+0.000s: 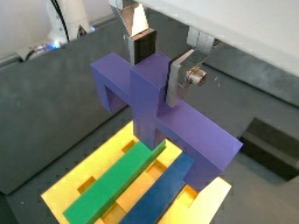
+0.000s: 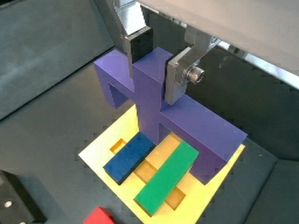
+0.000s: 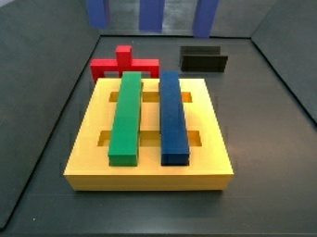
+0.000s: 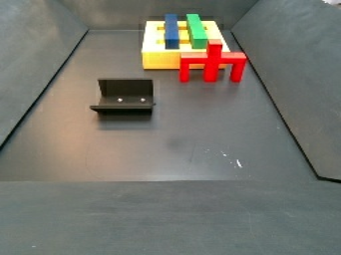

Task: Pick up the purple object. Move up. Place the purple object on the fixture. Regrasp the purple object. Move to above the board. Insert the purple object.
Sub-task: Insert the purple object.

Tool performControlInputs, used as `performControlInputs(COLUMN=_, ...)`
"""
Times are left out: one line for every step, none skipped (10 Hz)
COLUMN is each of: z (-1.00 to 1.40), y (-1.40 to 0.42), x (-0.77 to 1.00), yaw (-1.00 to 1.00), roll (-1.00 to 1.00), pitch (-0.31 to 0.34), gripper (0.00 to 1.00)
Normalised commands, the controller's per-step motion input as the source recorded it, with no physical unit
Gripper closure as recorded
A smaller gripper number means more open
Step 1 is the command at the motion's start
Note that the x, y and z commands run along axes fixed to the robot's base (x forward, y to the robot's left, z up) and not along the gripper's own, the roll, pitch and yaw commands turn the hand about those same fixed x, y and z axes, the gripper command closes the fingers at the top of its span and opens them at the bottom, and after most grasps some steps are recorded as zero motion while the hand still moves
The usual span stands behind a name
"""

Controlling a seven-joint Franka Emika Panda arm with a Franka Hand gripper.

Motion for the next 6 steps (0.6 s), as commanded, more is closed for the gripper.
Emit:
performControlInputs(z=-0.45, y=-0.4, x=0.03, yaw=0.0, roll=-0.07, pitch=0.0, gripper=1.0)
performControlInputs(z=-0.45, y=-0.36, x=0.0, yaw=0.01, roll=-0.09, pitch=-0.04, gripper=1.0)
performControlInputs(z=-0.37, y=-0.63, x=0.0, yaw=0.13, roll=0.0, pitch=-0.059, gripper=1.0)
performControlInputs(z=-0.49, y=-0.67, x=0.0, yaw=0.19, roll=0.03, pitch=-0.124, gripper=1.0)
performControlInputs(z=-0.41, y=-0.68, x=0.0, yaw=0.24, roll=0.1, pitch=-0.13, gripper=1.0)
performControlInputs(z=-0.38, y=-0.54, x=0.0, yaw=0.26, roll=0.15, pitch=-0.124, gripper=1.0)
